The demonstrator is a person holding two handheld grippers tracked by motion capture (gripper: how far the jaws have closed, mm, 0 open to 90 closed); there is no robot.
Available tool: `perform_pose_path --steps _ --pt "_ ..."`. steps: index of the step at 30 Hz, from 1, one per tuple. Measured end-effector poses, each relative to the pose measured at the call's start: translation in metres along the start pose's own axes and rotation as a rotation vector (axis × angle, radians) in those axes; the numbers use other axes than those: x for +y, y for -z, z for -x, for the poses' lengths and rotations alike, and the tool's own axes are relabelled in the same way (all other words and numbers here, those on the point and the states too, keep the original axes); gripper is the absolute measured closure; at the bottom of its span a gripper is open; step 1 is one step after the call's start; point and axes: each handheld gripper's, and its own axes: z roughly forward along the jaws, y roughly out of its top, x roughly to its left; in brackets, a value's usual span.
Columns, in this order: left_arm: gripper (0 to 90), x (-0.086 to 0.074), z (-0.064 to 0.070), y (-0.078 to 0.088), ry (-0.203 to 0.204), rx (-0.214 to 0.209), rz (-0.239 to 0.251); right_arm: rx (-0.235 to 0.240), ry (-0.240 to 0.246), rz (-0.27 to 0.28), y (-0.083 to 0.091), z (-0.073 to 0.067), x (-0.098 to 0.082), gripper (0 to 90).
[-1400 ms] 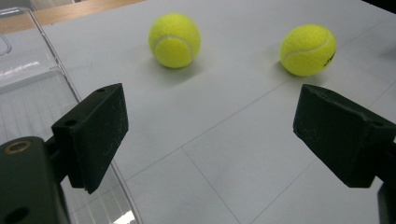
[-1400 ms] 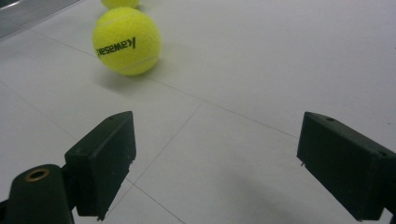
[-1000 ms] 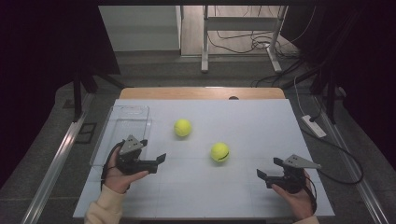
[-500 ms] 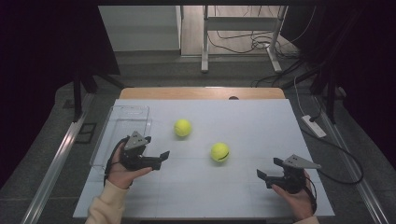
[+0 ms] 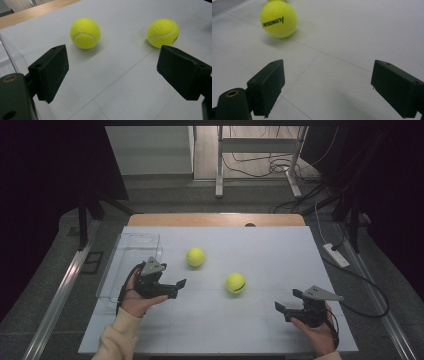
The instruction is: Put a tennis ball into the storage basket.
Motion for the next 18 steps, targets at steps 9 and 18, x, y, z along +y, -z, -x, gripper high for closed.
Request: perform_pose_path --steps 9,18 --pt "11.4 0.009 -0.001 -0.002 0.002 0.008 -0.008 0.000 0.000 -0.004 -0.001 0.000 0.000 11.8" --pt "11.2 0.016 -0.003 -0.007 0.005 0.009 -0.018 -0.001 -0.004 0.000 0.000 0.000 -0.001 11.8"
